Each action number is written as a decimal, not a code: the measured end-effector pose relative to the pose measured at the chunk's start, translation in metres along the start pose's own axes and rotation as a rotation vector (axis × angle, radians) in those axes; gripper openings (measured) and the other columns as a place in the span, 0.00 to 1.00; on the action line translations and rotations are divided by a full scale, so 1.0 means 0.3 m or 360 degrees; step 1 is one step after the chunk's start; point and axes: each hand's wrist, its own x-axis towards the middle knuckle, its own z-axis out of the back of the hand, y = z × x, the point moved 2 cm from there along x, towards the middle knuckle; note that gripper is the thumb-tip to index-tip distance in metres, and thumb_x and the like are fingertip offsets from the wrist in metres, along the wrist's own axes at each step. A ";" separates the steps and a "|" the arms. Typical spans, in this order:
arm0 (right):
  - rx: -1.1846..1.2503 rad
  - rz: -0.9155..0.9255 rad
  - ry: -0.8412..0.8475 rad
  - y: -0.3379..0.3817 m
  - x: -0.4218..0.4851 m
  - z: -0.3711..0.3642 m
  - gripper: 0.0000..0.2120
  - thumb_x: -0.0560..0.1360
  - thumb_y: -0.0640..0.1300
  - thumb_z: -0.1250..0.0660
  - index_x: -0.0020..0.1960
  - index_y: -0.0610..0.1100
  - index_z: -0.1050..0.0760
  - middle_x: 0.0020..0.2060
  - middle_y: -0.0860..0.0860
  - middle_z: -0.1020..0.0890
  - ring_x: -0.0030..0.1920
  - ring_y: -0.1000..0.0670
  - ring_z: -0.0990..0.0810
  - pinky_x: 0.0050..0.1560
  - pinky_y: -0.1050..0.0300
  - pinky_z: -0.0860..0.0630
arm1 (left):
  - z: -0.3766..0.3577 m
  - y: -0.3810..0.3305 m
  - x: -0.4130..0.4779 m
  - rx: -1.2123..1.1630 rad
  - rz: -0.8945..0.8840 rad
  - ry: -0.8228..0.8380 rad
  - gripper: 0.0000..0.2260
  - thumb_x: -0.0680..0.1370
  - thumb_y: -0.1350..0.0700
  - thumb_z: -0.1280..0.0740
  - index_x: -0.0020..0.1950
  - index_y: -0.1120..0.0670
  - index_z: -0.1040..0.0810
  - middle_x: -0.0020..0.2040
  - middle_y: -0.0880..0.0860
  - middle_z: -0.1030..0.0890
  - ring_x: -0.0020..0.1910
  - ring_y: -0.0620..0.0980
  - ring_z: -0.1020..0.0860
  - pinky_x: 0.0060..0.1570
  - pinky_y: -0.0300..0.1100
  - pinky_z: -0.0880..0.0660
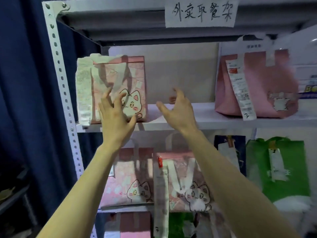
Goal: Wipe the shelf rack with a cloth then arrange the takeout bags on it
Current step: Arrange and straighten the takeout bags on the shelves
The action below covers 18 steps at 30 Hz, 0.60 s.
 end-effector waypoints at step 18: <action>-0.0141 -0.0622 -0.0306 -0.836 0.155 0.929 0.33 0.80 0.66 0.37 0.74 0.43 0.32 0.62 0.45 0.19 0.60 0.43 0.19 0.63 0.39 0.21 | -0.678 -0.940 0.017 -0.0880 0.0088 0.0880 0.38 0.79 0.49 0.23 0.85 0.45 0.39 0.76 0.48 0.27 0.70 0.45 0.30 0.67 0.41 0.33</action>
